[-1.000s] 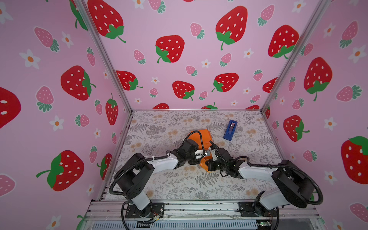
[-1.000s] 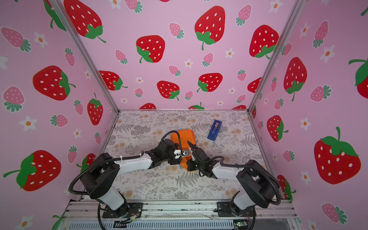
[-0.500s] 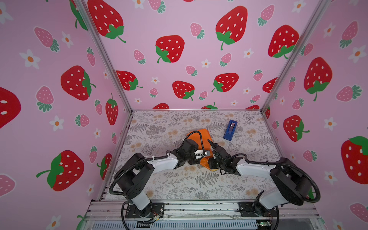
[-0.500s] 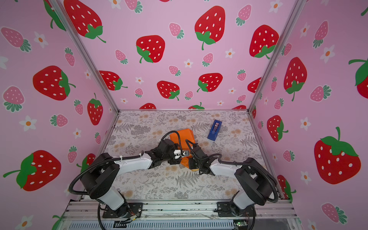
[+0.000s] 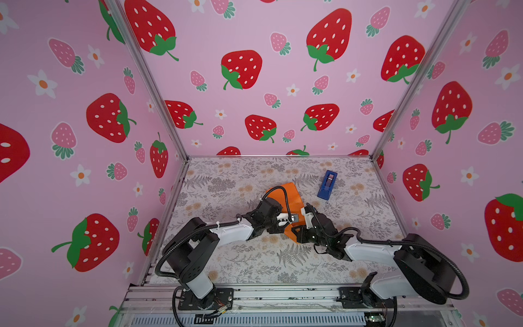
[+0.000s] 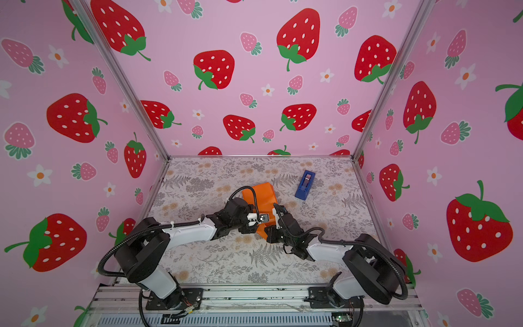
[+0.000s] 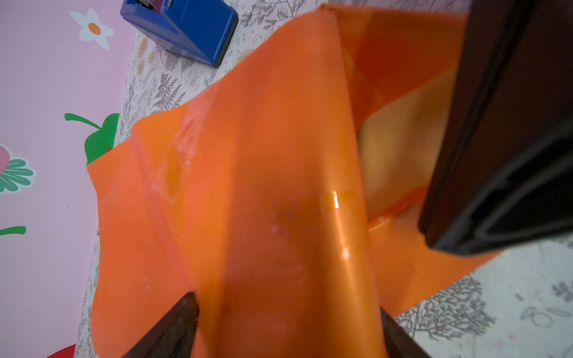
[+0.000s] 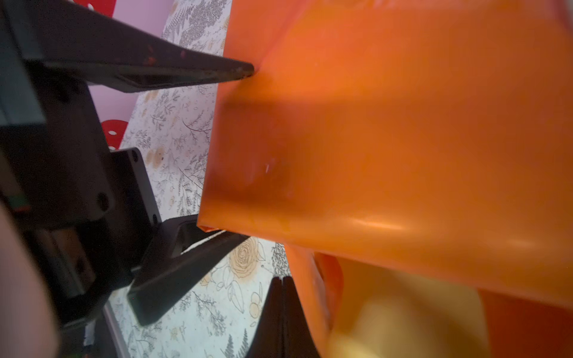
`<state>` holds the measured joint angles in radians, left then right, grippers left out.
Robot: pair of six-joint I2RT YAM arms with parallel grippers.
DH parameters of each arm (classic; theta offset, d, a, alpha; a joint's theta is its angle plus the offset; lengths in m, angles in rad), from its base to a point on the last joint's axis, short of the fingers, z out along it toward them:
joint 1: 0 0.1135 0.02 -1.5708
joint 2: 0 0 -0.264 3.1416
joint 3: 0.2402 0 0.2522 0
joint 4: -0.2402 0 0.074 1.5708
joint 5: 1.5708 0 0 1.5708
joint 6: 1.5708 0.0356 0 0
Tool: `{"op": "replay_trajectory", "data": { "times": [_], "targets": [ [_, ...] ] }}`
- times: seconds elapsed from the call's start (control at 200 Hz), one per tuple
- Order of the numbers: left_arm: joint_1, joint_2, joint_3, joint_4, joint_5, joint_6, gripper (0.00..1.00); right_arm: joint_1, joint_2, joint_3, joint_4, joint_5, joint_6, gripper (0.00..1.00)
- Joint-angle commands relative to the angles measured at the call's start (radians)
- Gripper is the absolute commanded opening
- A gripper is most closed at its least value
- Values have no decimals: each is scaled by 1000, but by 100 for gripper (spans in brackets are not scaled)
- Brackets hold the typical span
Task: Wrap a gift box in wrapping paper
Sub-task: Fold the wrapping paper for the gift box.
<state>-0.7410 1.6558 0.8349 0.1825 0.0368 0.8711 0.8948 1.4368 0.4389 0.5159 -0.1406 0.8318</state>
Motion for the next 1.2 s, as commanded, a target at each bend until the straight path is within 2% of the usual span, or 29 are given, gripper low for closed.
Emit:
{"op": "replay_trajectory", "data": {
  "times": [0.0,0.12,0.36,0.85,1.196],
  "targets": [
    [-2,38,0,-112,21,-8,80,35,66,-19,231,-32,119,0],
    [-1,36,-2,-115,25,-7,79,66,150,-7,331,22,183,0],
    [-2,44,2,-118,26,-1,79,73,250,15,300,133,271,0],
    [-2,41,-2,-146,35,17,77,49,299,20,259,283,365,0],
    [-1,45,-1,-149,35,20,77,23,282,-5,217,316,419,0]
  ]
}}
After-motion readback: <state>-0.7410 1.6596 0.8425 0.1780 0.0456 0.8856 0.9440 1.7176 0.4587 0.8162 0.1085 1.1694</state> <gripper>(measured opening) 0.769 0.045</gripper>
